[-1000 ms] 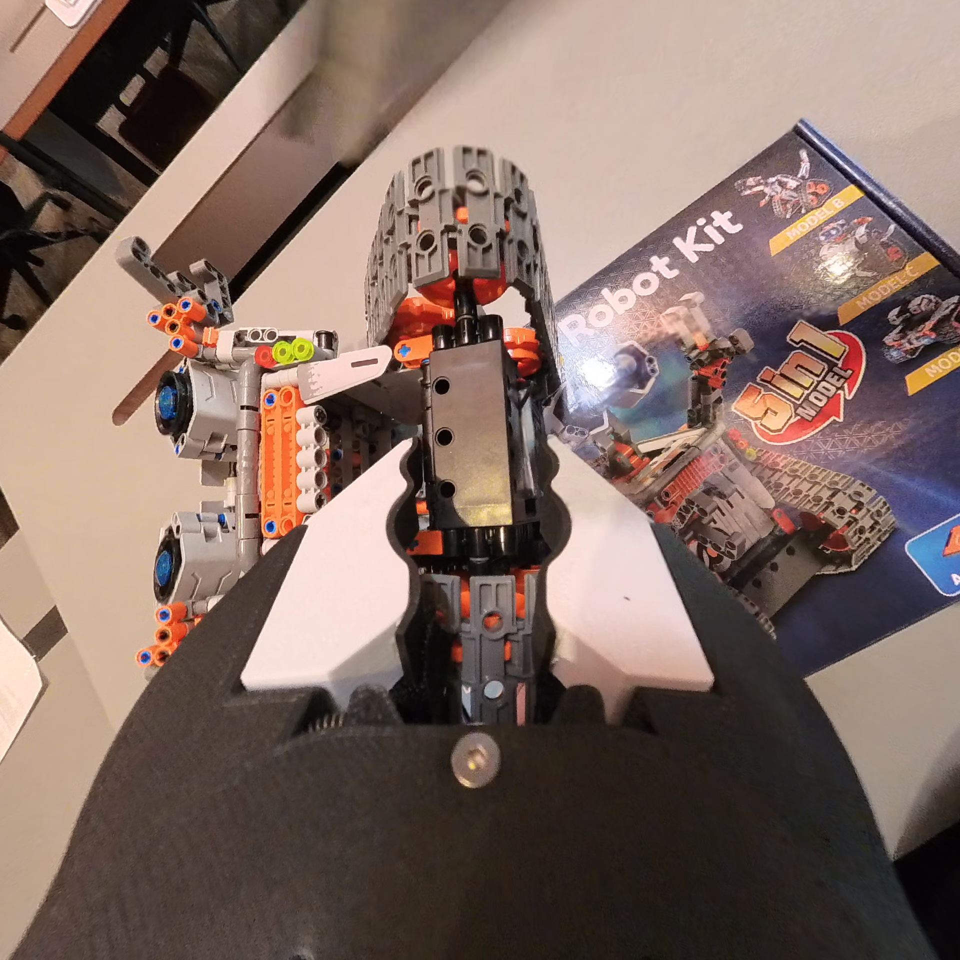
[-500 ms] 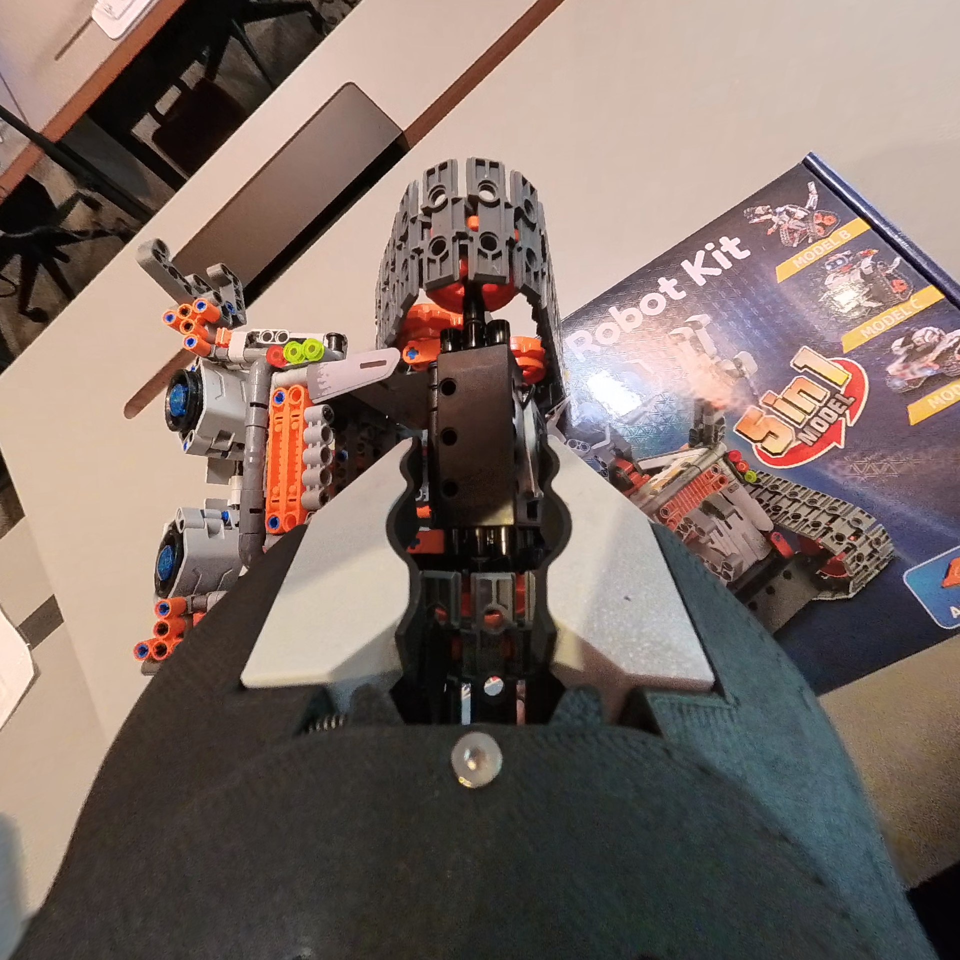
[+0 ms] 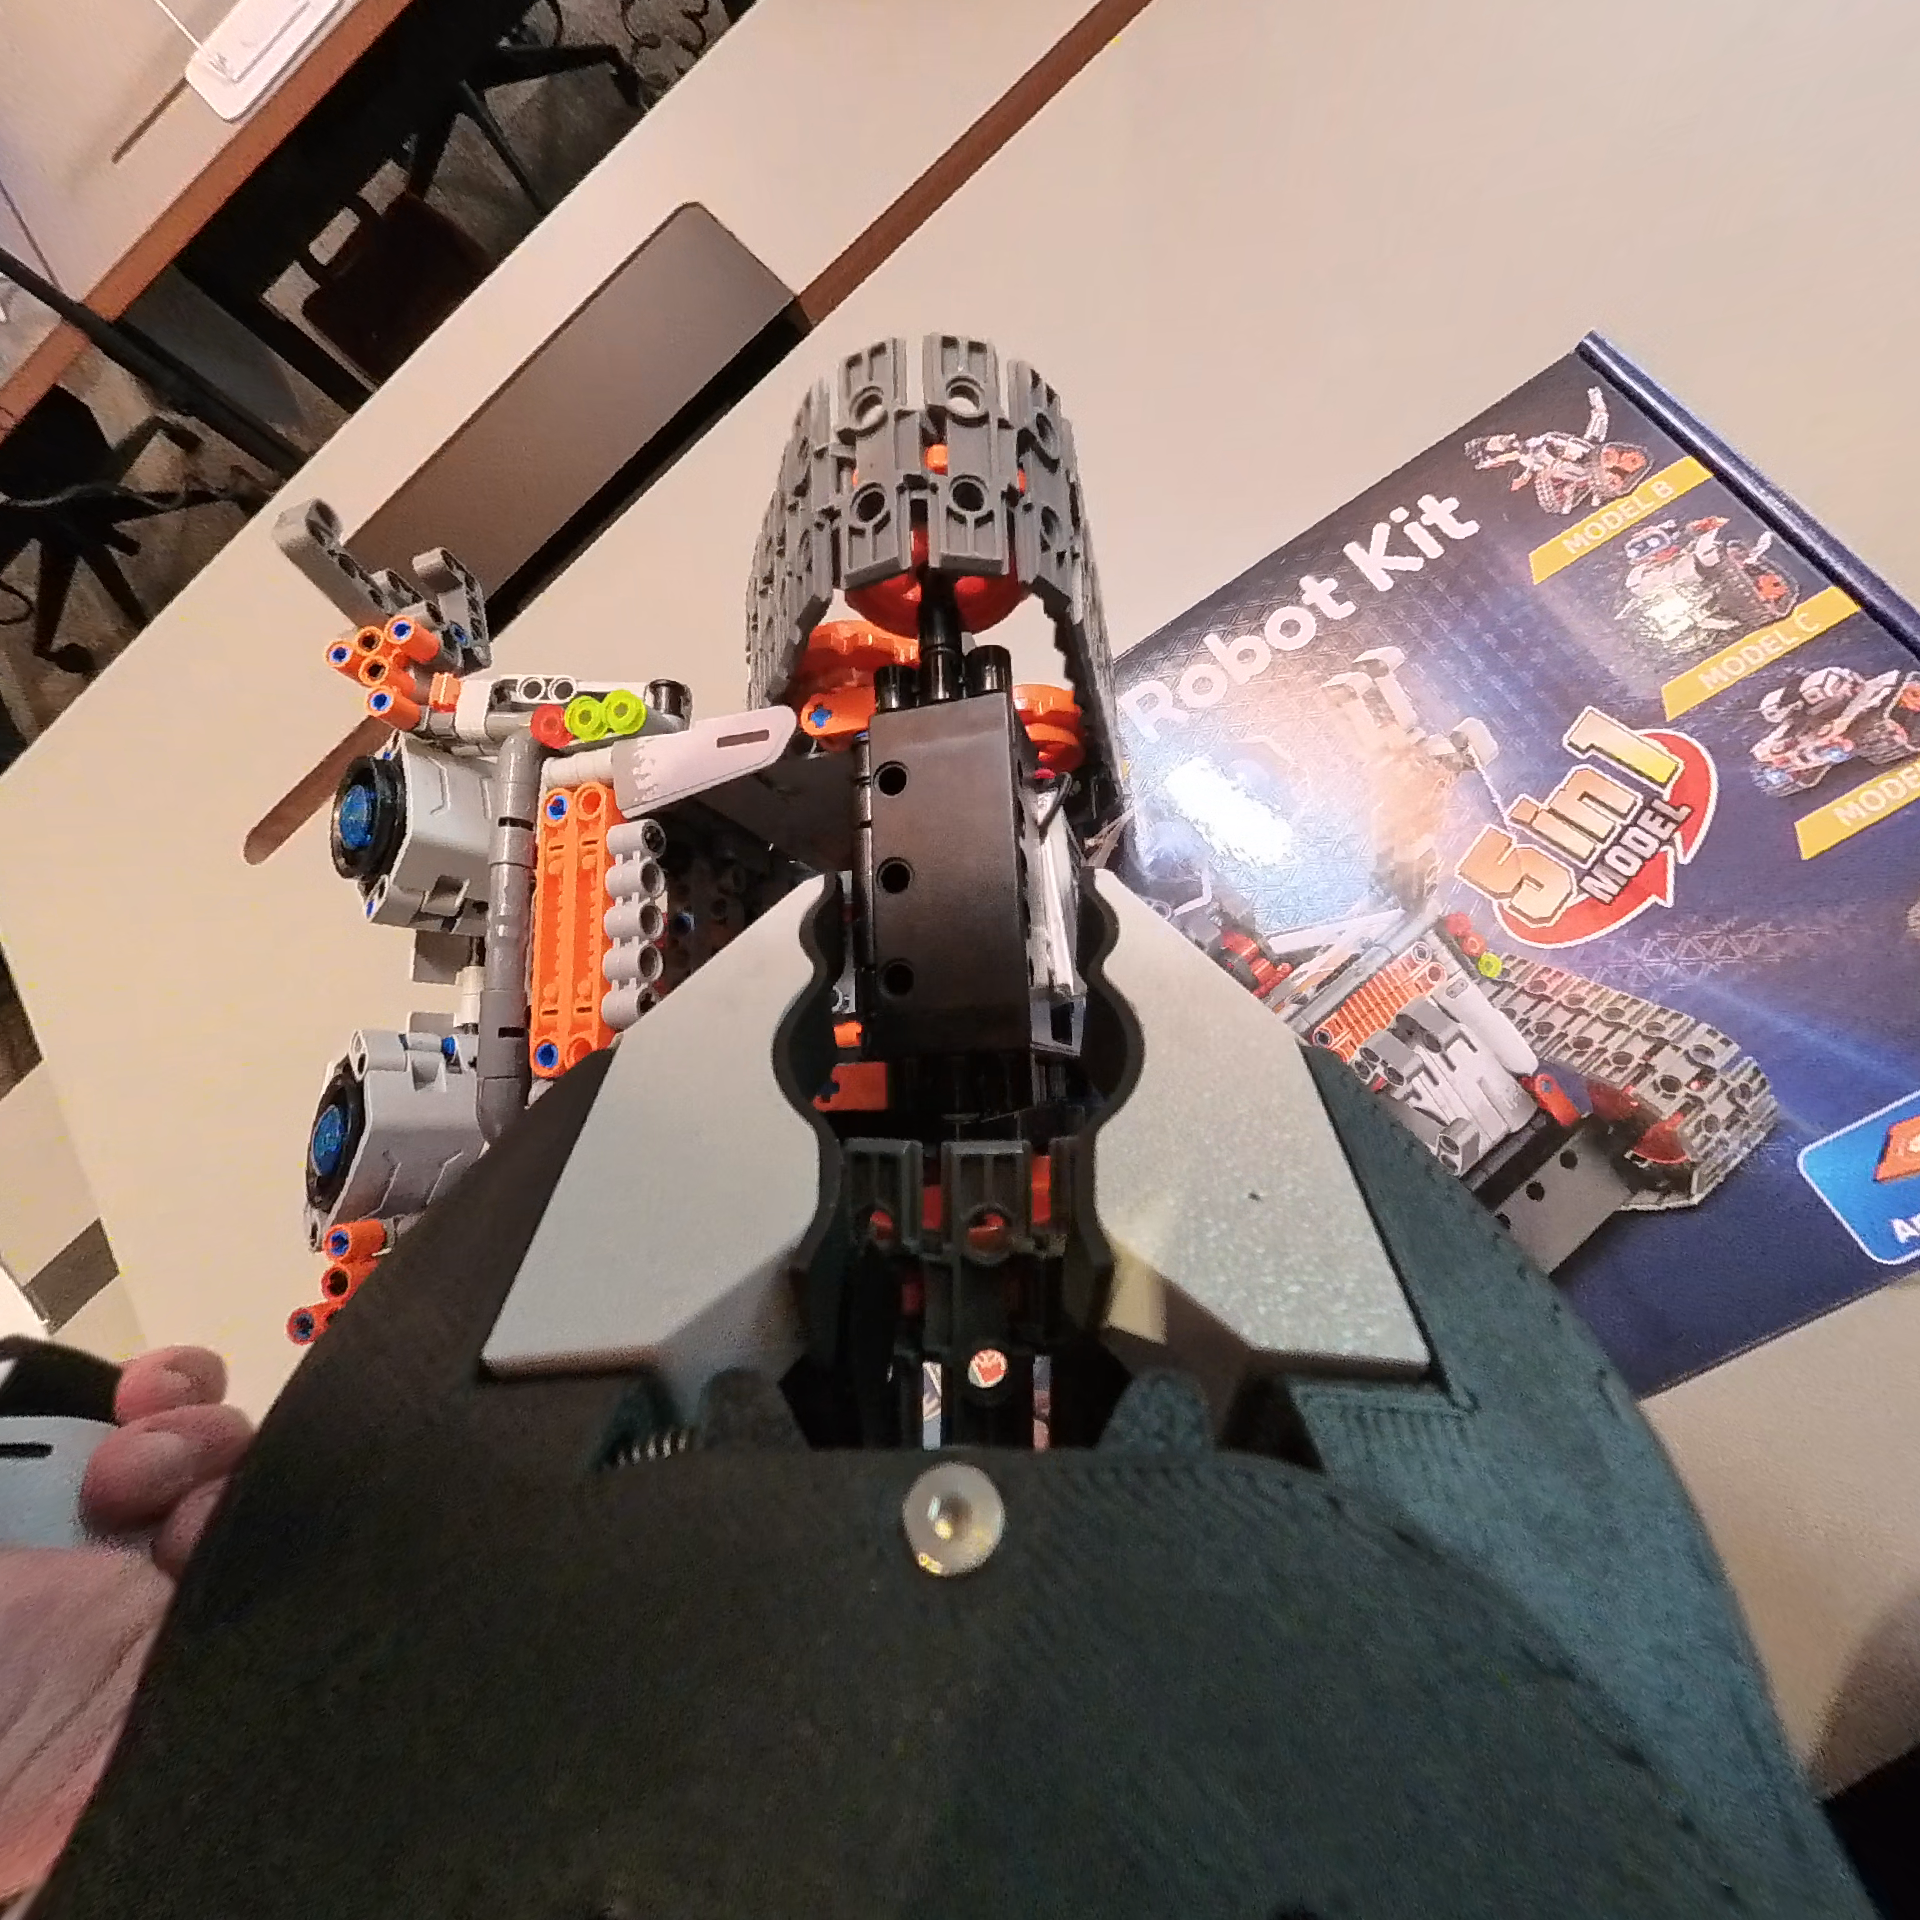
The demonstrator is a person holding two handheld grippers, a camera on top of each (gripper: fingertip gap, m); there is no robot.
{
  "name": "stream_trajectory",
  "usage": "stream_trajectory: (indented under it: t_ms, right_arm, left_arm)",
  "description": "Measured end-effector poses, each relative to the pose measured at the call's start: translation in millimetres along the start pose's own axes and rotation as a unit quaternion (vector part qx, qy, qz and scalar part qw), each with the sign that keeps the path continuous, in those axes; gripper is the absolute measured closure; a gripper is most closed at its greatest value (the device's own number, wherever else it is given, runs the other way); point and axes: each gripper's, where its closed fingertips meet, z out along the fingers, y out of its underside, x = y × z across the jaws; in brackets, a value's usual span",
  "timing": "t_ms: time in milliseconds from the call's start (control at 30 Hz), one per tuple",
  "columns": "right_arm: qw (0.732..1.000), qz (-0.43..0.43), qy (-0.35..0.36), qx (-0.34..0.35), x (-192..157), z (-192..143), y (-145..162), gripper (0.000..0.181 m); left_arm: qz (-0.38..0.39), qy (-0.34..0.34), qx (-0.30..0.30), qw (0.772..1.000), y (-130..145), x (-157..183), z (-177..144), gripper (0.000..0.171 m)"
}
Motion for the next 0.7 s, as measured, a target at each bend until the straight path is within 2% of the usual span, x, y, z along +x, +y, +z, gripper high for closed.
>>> stream_trajectory:
  t_ms: [300, 700]
  right_arm:
    - [1.0, 0.01, -0.023, -0.006, 3, 23, 6, 0.17]
    - [0.999, 0.021, -0.036, 0.033, 0, 15, 5, 0.181]
  left_arm:
    - [-0.008, 0.007, 0.006, 1.0, 0, -1, 0, 0.13]
    - [-0.009, 0.008, 0.006, 1.0, 0, -1, 0, 0.13]
